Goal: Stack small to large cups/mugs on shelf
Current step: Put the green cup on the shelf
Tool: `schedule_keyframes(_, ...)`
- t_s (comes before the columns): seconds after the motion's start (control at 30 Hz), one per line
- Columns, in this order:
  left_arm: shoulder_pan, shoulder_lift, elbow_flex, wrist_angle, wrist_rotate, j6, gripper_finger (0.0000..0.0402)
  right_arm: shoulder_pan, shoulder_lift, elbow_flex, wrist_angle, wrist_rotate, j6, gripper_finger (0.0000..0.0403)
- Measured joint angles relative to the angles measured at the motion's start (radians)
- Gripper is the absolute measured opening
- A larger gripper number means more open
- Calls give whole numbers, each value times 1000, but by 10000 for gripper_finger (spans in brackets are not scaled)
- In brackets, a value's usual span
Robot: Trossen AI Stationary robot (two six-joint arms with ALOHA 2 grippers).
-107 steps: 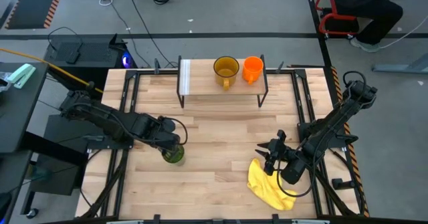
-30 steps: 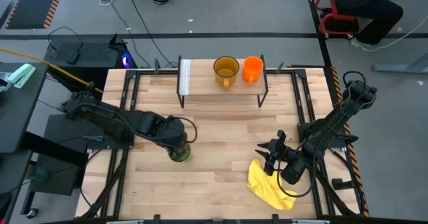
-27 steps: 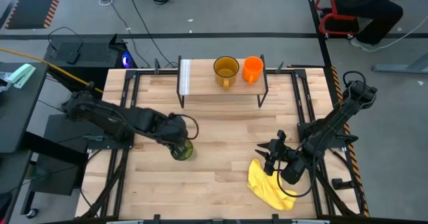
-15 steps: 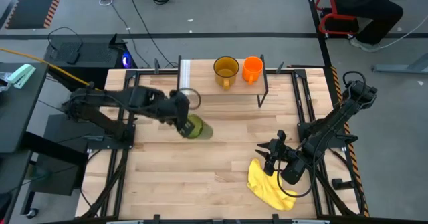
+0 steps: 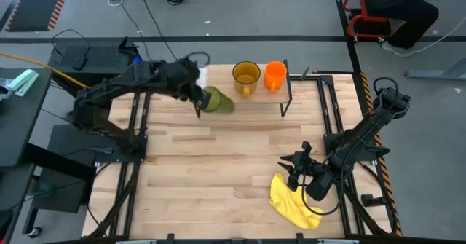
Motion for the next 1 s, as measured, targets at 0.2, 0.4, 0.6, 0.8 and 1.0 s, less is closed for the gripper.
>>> schedule_keyframes(0.2,105,0,57,12,39,53,11,-24,0,0,-14,157,7,92)
schedule_keyframes(0.4,148,0,68,13,53,60,11,-192,0,0,-194,187,125,47)
schedule_keyframes(0.6,153,0,68,5,55,85,11,-385,-69,0,-447,173,250,7)
schedule_keyframes(0.8,153,0,68,-31,54,108,11,-520,-184,0,-577,173,263,5)
schedule_keyframes(1.0,153,0,68,-40,53,110,11,-629,-276,0,-584,139,156,3)
